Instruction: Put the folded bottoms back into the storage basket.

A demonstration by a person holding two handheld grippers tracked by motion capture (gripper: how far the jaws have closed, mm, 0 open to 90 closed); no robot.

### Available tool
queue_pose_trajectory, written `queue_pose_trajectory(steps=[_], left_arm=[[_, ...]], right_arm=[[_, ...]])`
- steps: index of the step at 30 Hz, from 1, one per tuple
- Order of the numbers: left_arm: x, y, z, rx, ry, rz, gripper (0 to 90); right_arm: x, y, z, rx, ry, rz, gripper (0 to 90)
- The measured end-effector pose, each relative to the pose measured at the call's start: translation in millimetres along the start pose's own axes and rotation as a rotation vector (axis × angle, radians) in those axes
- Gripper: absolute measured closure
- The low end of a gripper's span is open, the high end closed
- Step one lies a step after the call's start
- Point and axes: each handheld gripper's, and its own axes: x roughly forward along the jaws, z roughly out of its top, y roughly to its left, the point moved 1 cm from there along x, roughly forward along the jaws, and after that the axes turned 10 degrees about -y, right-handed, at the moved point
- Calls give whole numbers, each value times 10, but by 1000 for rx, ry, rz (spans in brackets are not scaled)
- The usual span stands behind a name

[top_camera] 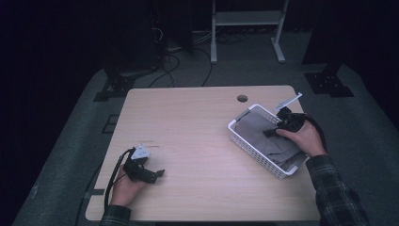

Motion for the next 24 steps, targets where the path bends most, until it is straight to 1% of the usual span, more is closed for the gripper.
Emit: queue_pose_trajectory(steps=[1,3,6,14,15,16,18,24], left_arm=[[0,0,0,0,0,0,0],[0,0,0,0,0,0,0],[0,0,0,0,0,0,0],[0,0,0,0,0,0,0],[0,0,0,0,0,0,0],[0,0,0,0,0,0,0],[0,0,0,0,0,0,0],[0,0,0,0,0,0,0]], right_arm=[[12,-3,-3,1,5,-7,640],[45,-21,-12,-13,15,-29,629],[78,-46,-27,-18,22,-47,618],[151,-107,-75,-8,39,-84,565],[159,-122,-80,-9,40,-110,533],[159,-127,-80,-7,40,-115,527],[153,-140,-81,1,35,-136,510],[57,-164,-61,9,-6,-159,502]])
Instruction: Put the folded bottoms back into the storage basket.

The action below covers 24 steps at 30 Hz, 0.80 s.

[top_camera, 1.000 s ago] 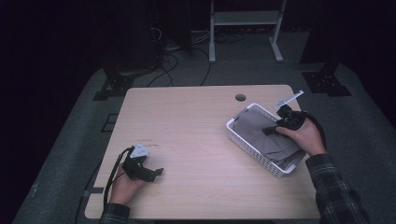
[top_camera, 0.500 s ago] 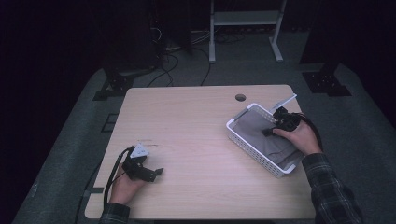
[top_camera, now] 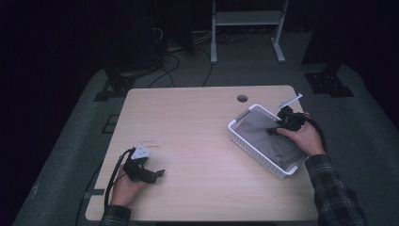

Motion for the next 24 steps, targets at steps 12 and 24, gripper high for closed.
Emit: queue_pose_trajectory(steps=[12,24], left_arm=[[0,1,0,2,0,1,0],[0,0,0,0,0,0,0]], right_arm=[[-376,-131,54,16,-70,-68,606],[-647,-367,-178,109,-50,-131,894]])
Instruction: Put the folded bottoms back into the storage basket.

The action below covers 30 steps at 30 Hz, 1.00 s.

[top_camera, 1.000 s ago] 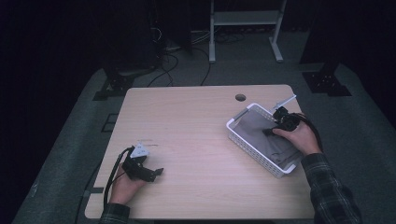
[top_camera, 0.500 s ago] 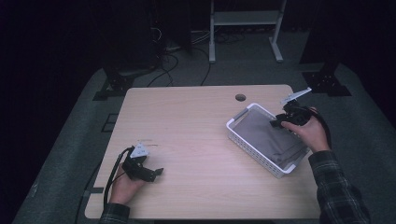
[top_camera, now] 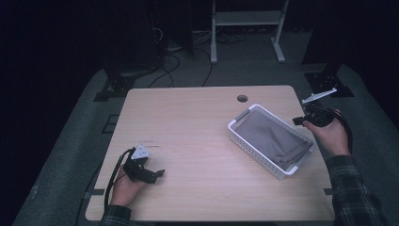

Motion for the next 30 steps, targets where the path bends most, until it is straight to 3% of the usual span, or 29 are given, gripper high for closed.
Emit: queue_pose_trajectory(steps=[7,19,30], left_arm=[[0,0,0,0,0,0,0],[0,0,0,0,0,0,0],[-1,0,1,0,2,0,0]], right_arm=[[-47,-111,-159,32,26,-26,896],[-16,-140,-330,63,49,-1,896],[-9,37,-409,42,47,52,896]])
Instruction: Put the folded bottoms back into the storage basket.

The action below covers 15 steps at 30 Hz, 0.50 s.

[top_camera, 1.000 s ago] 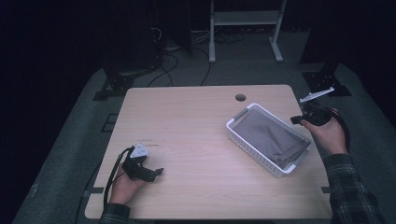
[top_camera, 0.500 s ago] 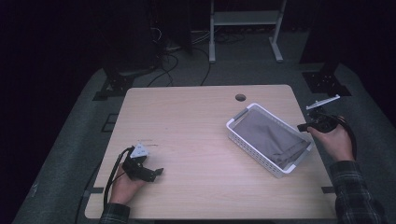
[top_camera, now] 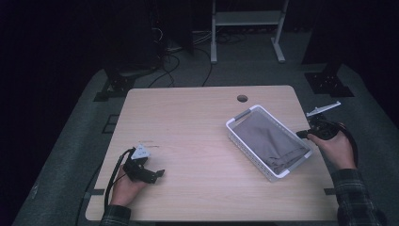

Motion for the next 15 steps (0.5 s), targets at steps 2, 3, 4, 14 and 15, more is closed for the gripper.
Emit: queue_pose_trajectory(steps=[2,3,4,14,15], left_arm=[[-1,0,0,0,1,0,0],[-1,0,1,0,1,-1,0],[-1,0,1,0,1,-1,0],[-2,0,1,0,2,-1,0],[-1,1,1,0,2,-1,0]], right_arm=[[-1,50,-1,-10,-3,10,896],[-1,76,-3,-14,-6,14,896],[1,102,-4,-17,-5,18,896],[17,378,12,-46,-26,52,896],[16,406,14,-51,-29,55,896]])
